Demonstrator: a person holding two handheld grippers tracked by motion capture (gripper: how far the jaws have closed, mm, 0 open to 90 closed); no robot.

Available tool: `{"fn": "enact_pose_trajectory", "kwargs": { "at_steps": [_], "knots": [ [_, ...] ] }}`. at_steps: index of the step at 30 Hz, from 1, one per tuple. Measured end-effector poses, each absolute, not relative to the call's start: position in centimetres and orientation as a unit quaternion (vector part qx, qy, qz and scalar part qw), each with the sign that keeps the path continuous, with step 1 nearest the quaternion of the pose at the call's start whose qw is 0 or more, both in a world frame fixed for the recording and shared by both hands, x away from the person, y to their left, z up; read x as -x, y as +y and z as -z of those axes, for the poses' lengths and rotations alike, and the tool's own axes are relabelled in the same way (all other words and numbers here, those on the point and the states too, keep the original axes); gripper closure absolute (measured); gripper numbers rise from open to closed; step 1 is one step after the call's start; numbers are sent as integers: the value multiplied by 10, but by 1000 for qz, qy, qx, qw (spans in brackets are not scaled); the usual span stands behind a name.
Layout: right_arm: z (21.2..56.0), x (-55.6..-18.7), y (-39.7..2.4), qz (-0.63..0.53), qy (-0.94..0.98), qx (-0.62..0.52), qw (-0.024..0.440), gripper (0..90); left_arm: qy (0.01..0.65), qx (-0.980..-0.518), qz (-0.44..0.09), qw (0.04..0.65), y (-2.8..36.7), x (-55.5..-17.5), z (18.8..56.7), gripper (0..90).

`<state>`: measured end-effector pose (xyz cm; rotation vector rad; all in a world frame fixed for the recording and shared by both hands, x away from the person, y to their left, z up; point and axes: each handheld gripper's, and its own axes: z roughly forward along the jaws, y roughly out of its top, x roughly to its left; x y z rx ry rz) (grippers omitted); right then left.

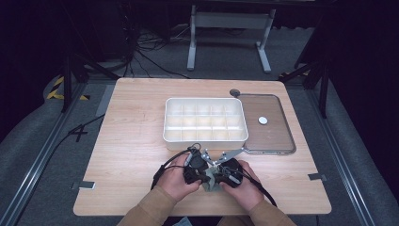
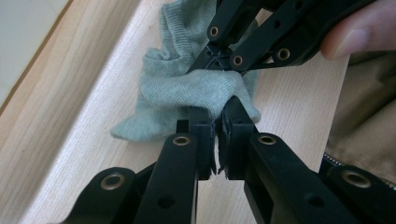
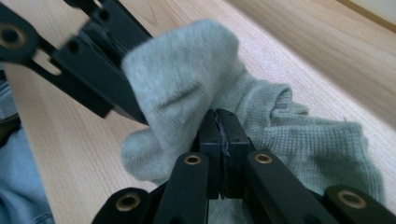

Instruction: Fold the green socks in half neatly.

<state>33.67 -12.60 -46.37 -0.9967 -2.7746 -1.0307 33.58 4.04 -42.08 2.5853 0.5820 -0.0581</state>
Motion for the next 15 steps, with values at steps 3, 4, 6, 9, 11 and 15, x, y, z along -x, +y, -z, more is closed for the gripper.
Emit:
{"fn": "enact_pose_trajectory", "kwargs": {
  "at_steps": [3, 4, 6, 9, 11, 15],
  "knots": [
    [462, -337, -129, 327, -889, 320, 9, 890, 220, -946, 33, 237, 41, -336, 421, 851],
    [462, -337, -129, 327, -889, 320, 9, 890, 221, -947, 36, 232, 42, -336, 420, 851],
    [462, -337, -131, 329, -889, 318, 9, 886, 218, -949, 35, 227, 42, -337, 420, 851],
    [461, -336, -133, 328, -890, 318, 8, 891, 216, -949, 35, 225, 40, -337, 417, 851],
    [462, -335, -133, 329, -889, 320, 11, 899, 216, -949, 29, 229, 38, -336, 417, 850],
    [464, -335, -134, 336, -884, 325, 15, 900, 219, -941, 33, 258, 39, -338, 413, 711]
  ]
}}
